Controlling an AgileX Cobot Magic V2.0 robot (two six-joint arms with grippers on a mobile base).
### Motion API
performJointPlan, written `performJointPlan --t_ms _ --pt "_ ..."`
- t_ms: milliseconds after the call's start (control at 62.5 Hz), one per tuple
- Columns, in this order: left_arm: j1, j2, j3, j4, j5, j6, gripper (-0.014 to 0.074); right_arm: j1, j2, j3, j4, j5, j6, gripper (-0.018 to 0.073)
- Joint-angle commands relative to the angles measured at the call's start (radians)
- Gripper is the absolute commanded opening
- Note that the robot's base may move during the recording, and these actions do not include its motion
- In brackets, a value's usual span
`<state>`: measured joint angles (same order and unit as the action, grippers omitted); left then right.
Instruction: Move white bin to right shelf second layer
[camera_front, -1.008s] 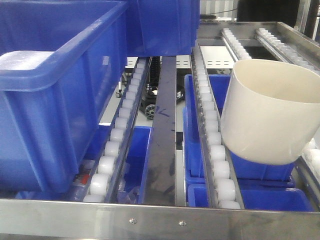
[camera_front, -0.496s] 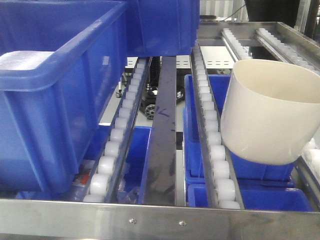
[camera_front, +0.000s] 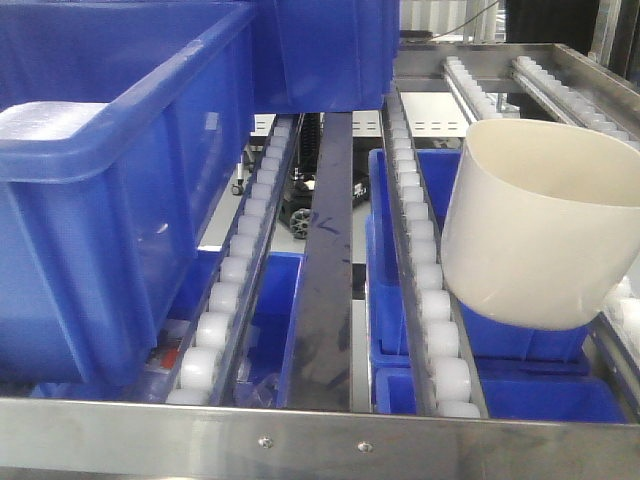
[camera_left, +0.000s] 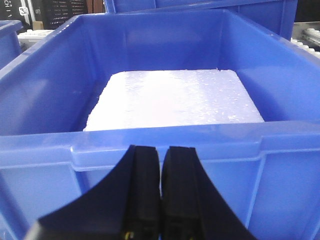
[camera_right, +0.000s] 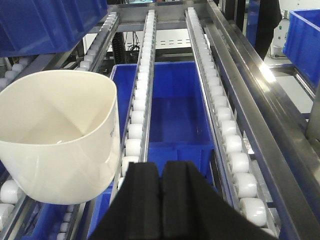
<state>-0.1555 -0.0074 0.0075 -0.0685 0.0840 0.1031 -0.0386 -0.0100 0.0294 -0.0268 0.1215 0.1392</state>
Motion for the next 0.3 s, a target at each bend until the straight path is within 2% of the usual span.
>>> performJointPlan --t_ms 0,288 --pt "-0.004 -0.014 0.037 -0.005 -0.084 -0.004 0.0085 -0.007 -0.020 -0.016 -0.010 -0.087 -0.007 0.0056" --pt "-0.004 -0.014 0.037 -0.005 -0.084 -0.004 0.0085 -0.007 -0.020 -0.016 -0.010 -0.087 -0.007 0.0056"
